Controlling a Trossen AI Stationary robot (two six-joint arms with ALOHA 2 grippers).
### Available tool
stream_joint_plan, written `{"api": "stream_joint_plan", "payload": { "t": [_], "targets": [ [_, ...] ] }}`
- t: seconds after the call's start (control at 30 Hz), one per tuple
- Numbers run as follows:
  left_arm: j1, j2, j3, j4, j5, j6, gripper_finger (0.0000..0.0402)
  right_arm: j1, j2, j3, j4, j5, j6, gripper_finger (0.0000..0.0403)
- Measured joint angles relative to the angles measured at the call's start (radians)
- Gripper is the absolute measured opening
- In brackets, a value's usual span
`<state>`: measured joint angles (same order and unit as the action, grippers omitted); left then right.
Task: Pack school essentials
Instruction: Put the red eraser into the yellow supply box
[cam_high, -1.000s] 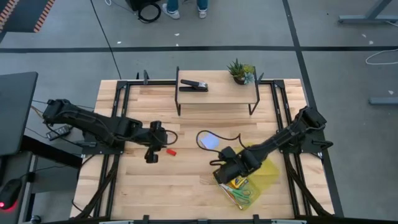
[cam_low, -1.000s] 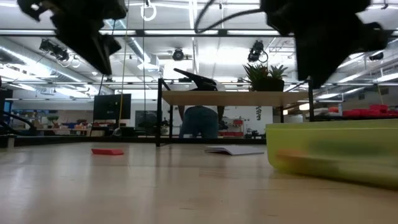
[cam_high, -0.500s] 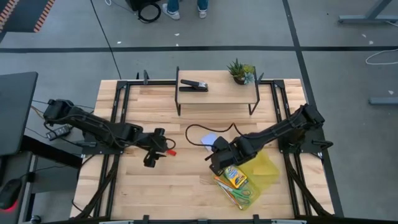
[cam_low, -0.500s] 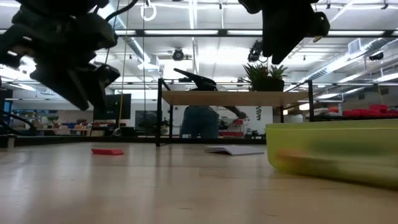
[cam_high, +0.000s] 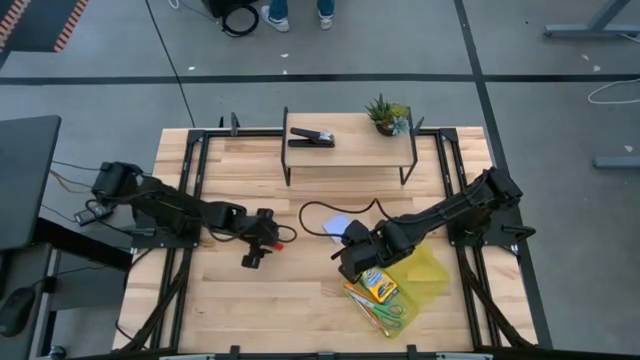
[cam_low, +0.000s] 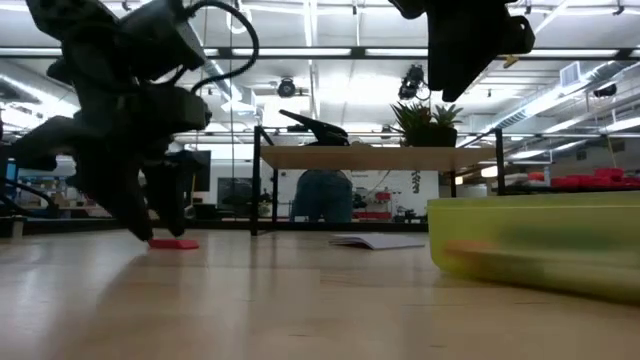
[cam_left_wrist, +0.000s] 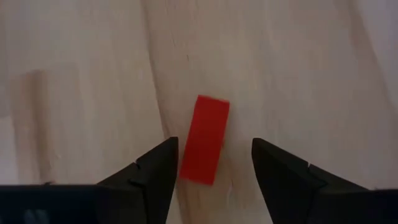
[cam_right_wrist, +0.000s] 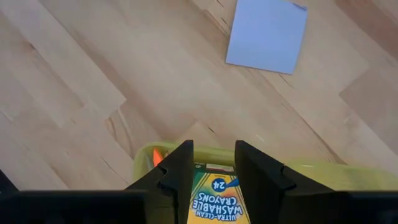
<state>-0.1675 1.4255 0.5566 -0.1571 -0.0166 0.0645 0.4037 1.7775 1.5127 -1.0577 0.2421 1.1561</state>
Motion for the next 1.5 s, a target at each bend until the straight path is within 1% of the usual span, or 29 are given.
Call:
{"api": "stream_joint_plan", "payload": {
  "t": [0.17, 0.3, 0.4, 0.53, 0.67, 0.77, 0.87, 0.93, 1.03, 1.1, 1.23, 1.33, 1.4, 1.5],
  "targets": [
    [0.001, 0.073, 0.011, 0.032, 0.004, 0.018, 0.0202, 0.005, 0.000, 0.000, 0.001, -0.001, 0.007, 0.0124],
    [0.002, 0.088, 0.012, 0.036, 0.013, 0.018, 0.0195, 0.007, 0.000, 0.000, 0.000, -0.001, 0.016, 0.0124],
    [0.003, 0.089, 0.012, 0.035, 0.031, 0.027, 0.0181, 0.007, 0.000, 0.000, 0.000, -0.003, 0.017, 0.0124],
    [0.002, 0.090, 0.010, 0.033, 0.038, 0.037, 0.0144, 0.007, 0.000, 0.000, 0.000, -0.003, 0.014, 0.0124],
    [0.002, 0.091, 0.010, 0.032, 0.041, 0.076, 0.0093, 0.007, 0.000, 0.000, 0.000, -0.003, 0.014, 0.0124],
    [0.001, 0.089, 0.010, 0.030, 0.043, 0.071, 0.0056, 0.007, 0.000, 0.000, -0.004, -0.003, 0.014, 0.0124],
    [0.001, 0.088, 0.028, 0.021, 0.040, 0.041, 0.0033, 0.008, -0.015, -0.002, -0.036, -0.004, 0.014, 0.0124],
    [0.001, 0.090, 0.048, 0.001, 0.041, 0.029, 0.0031, 0.008, -0.038, -0.002, -0.059, 0.004, 0.014, 0.0124],
    [0.001, 0.097, 0.082, -0.003, 0.039, 0.033, 0.0041, 0.008, -0.091, -0.002, -0.096, 0.044, 0.014, 0.0124],
    [0.001, 0.094, 0.120, 0.023, 0.037, 0.031, 0.0048, 0.008, -0.133, -0.002, -0.119, 0.081, 0.014, 0.0124],
    [-0.001, 0.097, 0.187, 0.001, 0.044, 0.025, 0.0051, 0.007, -0.227, -0.002, -0.150, 0.169, 0.039, 0.0124],
    [-0.001, 0.098, 0.264, 0.020, 0.046, 0.026, 0.0047, 0.006, -0.292, -0.002, -0.171, 0.227, 0.051, 0.0124],
    [0.000, 0.102, 0.310, 0.009, 0.047, 0.026, 0.0045, 0.004, -0.329, -0.002, -0.174, 0.244, 0.052, 0.0124],
    [0.000, 0.126, 0.390, 0.033, 0.047, 0.032, 0.0048, 0.004, -0.371, -0.002, -0.188, 0.263, 0.055, 0.0124]
  ]
}}
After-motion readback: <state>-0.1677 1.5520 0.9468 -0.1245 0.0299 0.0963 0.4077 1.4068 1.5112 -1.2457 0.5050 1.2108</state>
